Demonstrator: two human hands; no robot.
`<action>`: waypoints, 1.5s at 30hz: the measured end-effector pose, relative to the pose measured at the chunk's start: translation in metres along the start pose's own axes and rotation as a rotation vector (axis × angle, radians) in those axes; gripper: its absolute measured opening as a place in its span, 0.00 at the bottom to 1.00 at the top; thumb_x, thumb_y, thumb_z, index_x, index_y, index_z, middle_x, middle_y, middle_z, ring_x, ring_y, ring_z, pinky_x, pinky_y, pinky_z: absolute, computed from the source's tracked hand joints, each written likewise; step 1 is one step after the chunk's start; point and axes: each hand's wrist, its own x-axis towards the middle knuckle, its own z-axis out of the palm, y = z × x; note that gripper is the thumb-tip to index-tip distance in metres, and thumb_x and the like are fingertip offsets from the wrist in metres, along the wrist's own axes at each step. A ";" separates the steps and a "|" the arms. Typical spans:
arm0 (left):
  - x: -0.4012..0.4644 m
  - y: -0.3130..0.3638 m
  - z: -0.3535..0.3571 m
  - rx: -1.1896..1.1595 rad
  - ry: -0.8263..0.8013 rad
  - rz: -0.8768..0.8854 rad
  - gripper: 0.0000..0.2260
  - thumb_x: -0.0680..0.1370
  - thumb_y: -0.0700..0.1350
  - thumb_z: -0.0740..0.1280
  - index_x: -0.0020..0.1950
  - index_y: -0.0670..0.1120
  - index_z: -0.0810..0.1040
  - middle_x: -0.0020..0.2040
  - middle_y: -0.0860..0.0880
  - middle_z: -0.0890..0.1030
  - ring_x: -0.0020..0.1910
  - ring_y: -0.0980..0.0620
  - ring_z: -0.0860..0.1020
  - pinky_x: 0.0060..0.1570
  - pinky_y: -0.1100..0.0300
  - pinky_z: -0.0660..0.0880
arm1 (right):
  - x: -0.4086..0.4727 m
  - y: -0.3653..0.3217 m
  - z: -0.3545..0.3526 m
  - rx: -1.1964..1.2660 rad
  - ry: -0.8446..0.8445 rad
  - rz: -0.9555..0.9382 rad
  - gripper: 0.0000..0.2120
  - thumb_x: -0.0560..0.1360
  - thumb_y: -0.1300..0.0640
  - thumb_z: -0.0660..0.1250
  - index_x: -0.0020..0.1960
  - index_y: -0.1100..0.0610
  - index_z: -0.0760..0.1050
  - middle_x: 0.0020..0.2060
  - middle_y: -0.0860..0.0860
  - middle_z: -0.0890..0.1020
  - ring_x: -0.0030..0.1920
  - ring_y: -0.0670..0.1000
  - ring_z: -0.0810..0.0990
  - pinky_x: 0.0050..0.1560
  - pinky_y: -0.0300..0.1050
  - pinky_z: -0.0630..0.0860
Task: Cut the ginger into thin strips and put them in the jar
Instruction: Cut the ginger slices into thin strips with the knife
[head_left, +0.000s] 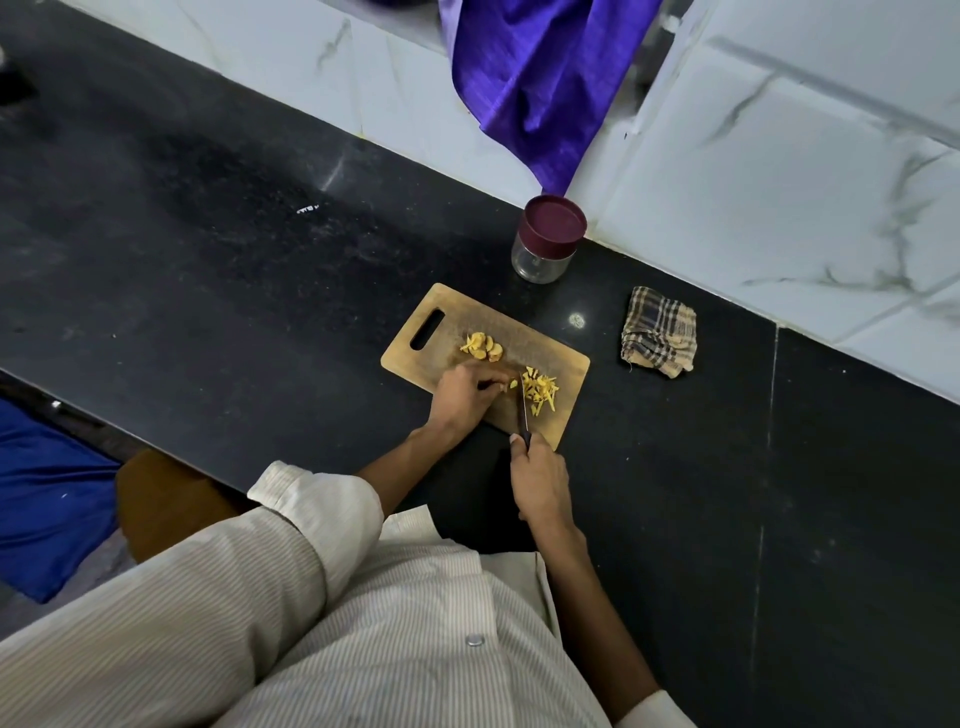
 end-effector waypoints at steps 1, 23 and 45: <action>0.000 -0.001 -0.002 -0.039 0.009 -0.044 0.10 0.78 0.39 0.66 0.57 0.45 0.82 0.56 0.48 0.81 0.48 0.56 0.79 0.49 0.67 0.73 | 0.000 0.000 0.000 0.004 -0.002 0.004 0.17 0.83 0.46 0.55 0.63 0.56 0.72 0.51 0.57 0.80 0.50 0.59 0.82 0.47 0.62 0.81; -0.012 -0.006 -0.011 -0.158 0.004 -0.151 0.09 0.80 0.37 0.63 0.57 0.45 0.78 0.49 0.50 0.76 0.28 0.55 0.75 0.25 0.59 0.76 | 0.006 0.009 0.002 -0.041 -0.072 0.052 0.20 0.83 0.46 0.54 0.67 0.57 0.70 0.55 0.59 0.79 0.53 0.61 0.81 0.50 0.62 0.81; 0.003 0.005 -0.019 -0.186 -0.012 -0.232 0.09 0.79 0.39 0.65 0.59 0.43 0.77 0.42 0.47 0.78 0.30 0.56 0.77 0.26 0.62 0.77 | 0.037 -0.006 0.005 0.062 -0.069 -0.018 0.15 0.82 0.44 0.55 0.55 0.54 0.73 0.49 0.59 0.81 0.49 0.61 0.82 0.48 0.63 0.81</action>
